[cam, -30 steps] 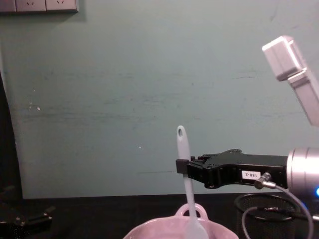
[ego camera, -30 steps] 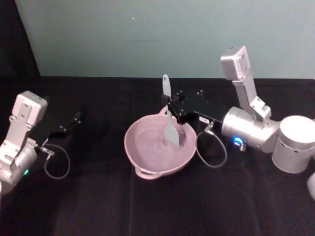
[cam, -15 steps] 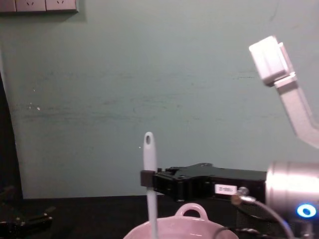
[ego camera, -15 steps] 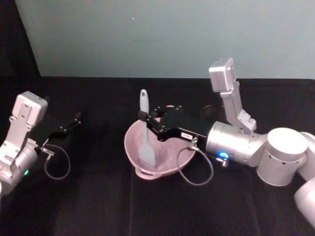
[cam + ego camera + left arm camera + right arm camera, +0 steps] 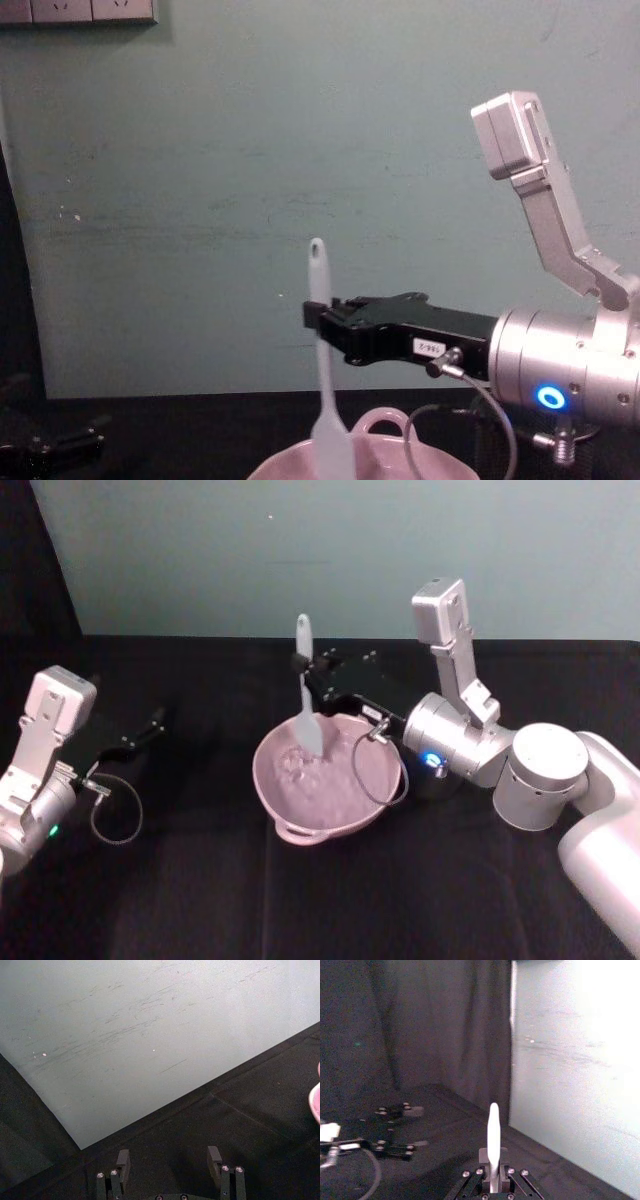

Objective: Use the one hand to pick up the spoon and stir the clear water in the bowl.

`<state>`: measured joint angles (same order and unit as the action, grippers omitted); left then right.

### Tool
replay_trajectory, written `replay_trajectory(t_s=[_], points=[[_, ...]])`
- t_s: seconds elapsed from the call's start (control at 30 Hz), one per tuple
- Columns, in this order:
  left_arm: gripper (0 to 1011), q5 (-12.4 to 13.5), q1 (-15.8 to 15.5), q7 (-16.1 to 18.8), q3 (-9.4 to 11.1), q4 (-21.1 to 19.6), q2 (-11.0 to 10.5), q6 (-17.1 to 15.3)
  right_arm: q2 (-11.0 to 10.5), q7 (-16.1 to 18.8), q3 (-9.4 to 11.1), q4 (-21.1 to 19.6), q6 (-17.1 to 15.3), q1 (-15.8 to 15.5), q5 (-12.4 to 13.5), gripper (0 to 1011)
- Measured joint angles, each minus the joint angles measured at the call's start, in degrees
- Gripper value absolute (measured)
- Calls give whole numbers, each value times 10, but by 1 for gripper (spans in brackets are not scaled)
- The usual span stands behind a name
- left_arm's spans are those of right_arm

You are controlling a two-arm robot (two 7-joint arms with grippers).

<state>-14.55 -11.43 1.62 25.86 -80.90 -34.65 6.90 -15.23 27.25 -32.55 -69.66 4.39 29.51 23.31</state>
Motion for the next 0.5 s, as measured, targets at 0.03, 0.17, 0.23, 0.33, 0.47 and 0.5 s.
replay_trajectory(t_s=[0.03, 0.17, 0.23, 0.33, 0.47, 0.5], points=[[1011, 0, 0, 0, 0, 0, 0, 0, 0, -3, 1, 2, 2, 1, -4, 105], [1011, 0, 0, 0, 0, 0, 0, 0, -6, -13, 9, 1, 4, 1, -17, 106], [1011, 0, 0, 0, 0, 0, 0, 0, -15, -15, 13, -11, 1, -5, -23, 105], [1011, 0, 0, 0, 0, 0, 0, 0, -31, -11, 19, -36, -17, -17, -23, 106], [1011, 0, 0, 0, 0, 0, 0, 0, -51, 5, 28, -74, -45, -36, -14, 106], [1011, 0, 0, 0, 0, 0, 0, 0, -59, 13, 32, -91, -57, -45, -6, 105]])
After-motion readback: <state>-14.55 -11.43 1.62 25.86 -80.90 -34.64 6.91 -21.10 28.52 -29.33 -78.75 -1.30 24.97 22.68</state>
